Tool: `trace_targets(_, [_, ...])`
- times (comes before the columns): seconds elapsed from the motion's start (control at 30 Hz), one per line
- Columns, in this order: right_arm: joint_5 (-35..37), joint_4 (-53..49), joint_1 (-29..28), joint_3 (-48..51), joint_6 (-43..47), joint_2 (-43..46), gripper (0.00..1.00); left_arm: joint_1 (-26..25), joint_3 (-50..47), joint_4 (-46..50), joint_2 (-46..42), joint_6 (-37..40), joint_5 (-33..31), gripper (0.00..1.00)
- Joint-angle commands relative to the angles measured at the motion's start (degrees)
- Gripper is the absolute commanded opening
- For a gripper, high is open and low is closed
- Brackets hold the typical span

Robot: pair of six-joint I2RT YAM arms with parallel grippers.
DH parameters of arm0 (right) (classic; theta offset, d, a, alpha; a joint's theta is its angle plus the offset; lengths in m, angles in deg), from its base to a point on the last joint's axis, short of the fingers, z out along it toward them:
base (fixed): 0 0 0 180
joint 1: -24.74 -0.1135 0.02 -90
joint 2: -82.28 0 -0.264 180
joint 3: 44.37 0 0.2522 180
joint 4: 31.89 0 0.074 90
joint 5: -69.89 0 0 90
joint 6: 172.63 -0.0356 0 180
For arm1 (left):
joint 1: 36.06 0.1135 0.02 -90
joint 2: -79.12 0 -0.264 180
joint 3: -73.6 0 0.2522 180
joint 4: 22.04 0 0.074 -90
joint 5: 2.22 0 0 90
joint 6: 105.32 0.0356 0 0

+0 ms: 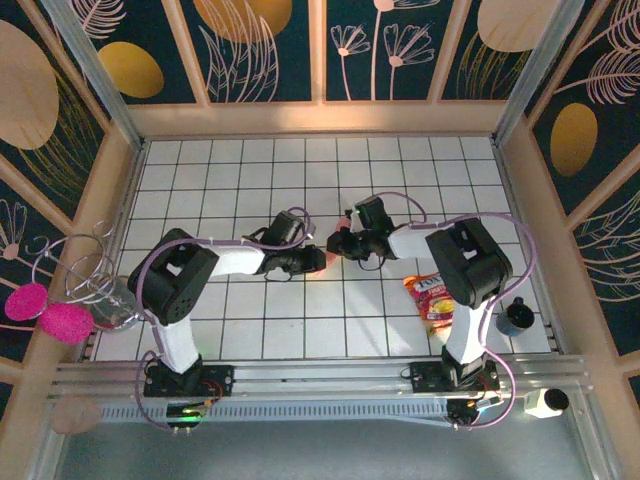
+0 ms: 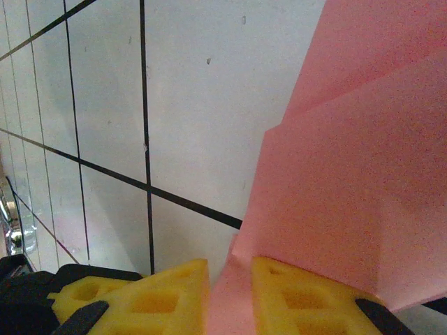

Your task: Fold a paper plane with a square sheet of paper (pick it up from the middle)

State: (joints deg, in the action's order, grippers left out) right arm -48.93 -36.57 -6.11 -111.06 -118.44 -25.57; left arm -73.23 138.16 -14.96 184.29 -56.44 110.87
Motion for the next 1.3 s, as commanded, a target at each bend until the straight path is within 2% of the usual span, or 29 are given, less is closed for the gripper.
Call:
trace_targets(0.0, [2.20,-3.69,-0.17,-0.85,1.97,-2.63,0.23,0.49,-0.36,4.92,-3.51,1.02,-6.72,0.27])
trace_targets(0.2, [0.83,-3.72,-0.17,-1.34,2.28,-2.99,0.21,0.69,-0.75,2.77,-8.30,0.27,-8.22,0.25])
trace_targets(0.37, [-1.43,-3.11,-1.34,-1.60,2.67,-3.41,0.16,0.69,-1.49,-3.65,-7.43,0.10,-0.95,0.16])
trace_targets(0.5, [-2.33,-2.93,-1.49,-1.95,2.93,-3.57,0.13,0.40,-1.01,-5.62,-4.73,0.82,2.07,0.10])
trace_targets(0.73, [-3.26,-3.61,-1.53,-2.46,4.29,-4.17,0.08,0.34,2.24,-1.32,0.15,2.71,1.58,0.04])
trace_targets(1.07, [-3.04,-4.03,-1.67,-2.96,4.88,-4.41,0.07,0.33,6.20,2.52,3.63,3.89,-0.03,0.03])
trace_targets(1.27, [-2.74,-4.07,-1.62,-2.91,4.55,-4.51,0.06,0.33,5.36,2.99,4.72,3.32,0.10,0.01])
